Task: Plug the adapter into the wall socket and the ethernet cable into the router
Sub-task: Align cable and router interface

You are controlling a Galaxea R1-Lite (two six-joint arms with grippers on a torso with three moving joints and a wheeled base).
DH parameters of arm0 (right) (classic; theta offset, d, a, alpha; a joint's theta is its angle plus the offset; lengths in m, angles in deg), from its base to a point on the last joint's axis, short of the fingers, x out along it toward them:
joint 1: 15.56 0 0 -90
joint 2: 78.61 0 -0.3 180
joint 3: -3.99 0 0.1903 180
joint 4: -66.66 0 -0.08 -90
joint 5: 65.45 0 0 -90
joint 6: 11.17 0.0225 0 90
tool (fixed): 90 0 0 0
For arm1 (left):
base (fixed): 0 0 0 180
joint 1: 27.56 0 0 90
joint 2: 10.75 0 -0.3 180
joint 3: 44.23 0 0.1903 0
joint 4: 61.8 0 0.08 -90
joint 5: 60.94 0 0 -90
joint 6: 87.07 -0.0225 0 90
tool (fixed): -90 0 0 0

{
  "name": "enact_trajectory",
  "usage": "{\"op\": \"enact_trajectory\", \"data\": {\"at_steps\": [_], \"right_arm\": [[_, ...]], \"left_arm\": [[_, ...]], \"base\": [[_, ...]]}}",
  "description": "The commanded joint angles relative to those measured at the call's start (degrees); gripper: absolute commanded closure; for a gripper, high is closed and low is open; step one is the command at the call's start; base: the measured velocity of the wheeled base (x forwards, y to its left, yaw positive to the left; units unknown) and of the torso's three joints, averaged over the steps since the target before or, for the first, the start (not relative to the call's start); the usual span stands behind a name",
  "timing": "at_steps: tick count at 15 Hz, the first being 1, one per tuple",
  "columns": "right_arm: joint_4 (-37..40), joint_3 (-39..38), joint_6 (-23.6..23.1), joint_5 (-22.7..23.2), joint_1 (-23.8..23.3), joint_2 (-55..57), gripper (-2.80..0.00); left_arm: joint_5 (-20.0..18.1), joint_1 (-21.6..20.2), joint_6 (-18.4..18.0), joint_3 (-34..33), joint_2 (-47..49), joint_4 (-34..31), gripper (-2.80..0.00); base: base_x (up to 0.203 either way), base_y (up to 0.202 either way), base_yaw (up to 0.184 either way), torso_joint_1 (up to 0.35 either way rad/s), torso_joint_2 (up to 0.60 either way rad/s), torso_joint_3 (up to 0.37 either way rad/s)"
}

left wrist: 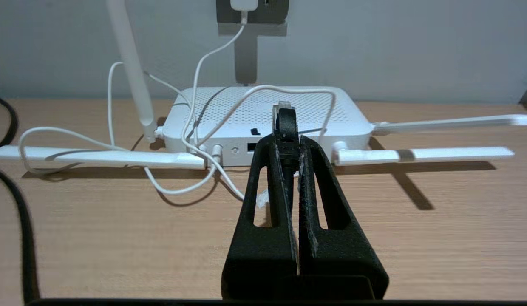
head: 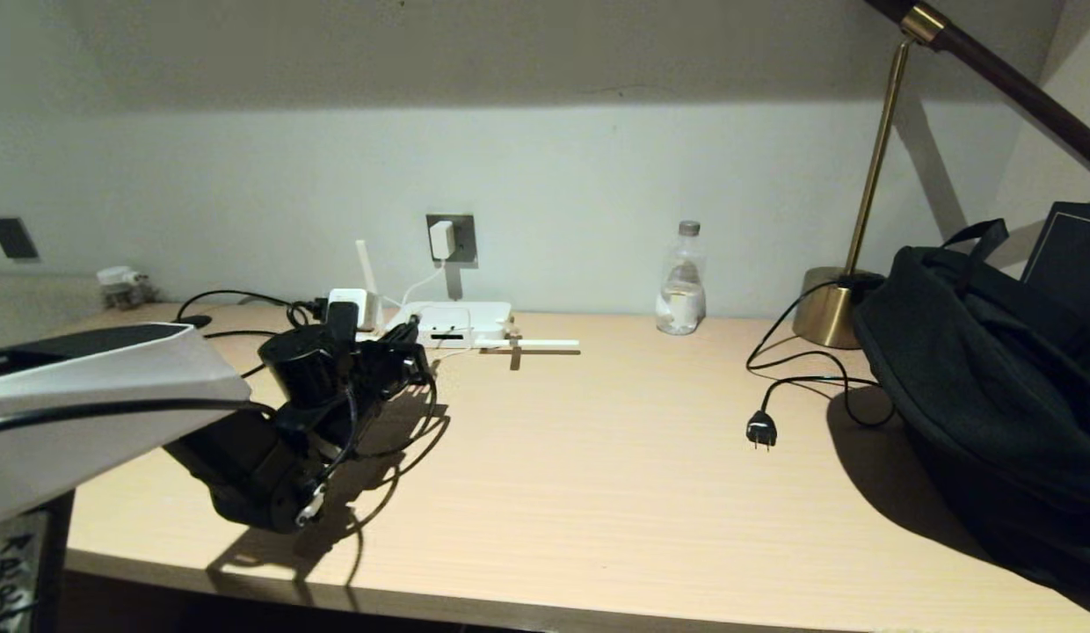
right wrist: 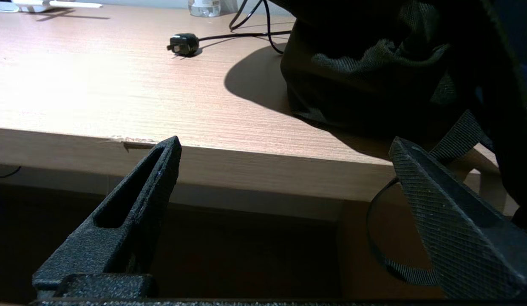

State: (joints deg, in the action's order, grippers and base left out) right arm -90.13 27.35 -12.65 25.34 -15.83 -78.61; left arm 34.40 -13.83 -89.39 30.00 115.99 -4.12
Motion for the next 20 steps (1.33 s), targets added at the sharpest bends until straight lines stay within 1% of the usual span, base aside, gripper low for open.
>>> {"op": "enact_trajectory", "data": {"at_steps": [1, 4, 7, 11, 13, 20], "right_arm": [[0.0, 0.0, 0.0, 0.0, 0.0, 0.1, -2.8], [0.0, 0.0, -0.1, 0.0, 0.0, 0.0, -2.8], [0.0, 0.0, -0.1, 0.0, 0.0, 0.0, -2.8], [0.0, 0.0, -0.1, 0.0, 0.0, 0.0, -2.8], [0.0, 0.0, -0.1, 0.0, 0.0, 0.0, -2.8], [0.0, 0.0, 0.0, 0.0, 0.0, 0.0, -2.8]], "left_arm": [[-1.8, -1.3, 0.0, 2.9, 0.5, -1.5, 0.0], [-6.1, -1.6, 0.5, 7.6, 0.0, -8.3, 0.0], [-8.3, -1.5, 0.8, 10.9, 0.4, -13.4, 0.0], [-7.6, -1.5, 0.6, 10.9, 2.4, -13.8, 0.0], [-6.6, -1.1, 0.6, 10.9, 3.2, -13.8, 0.0], [-6.0, -0.3, 0.6, 11.4, 6.0, -13.8, 0.0]], "base": [[0.0, 0.0, 0.0, -0.002, 0.03, 0.018], [0.0, 0.0, 0.0, 0.0, 0.0, 0.0], [0.0, 0.0, 0.0, 0.0, 0.0, 0.0], [0.0, 0.0, 0.0, 0.0, 0.0, 0.0], [0.0, 0.0, 0.0, 0.0, 0.0, 0.0], [0.0, 0.0, 0.0, 0.0, 0.0, 0.0]]}}
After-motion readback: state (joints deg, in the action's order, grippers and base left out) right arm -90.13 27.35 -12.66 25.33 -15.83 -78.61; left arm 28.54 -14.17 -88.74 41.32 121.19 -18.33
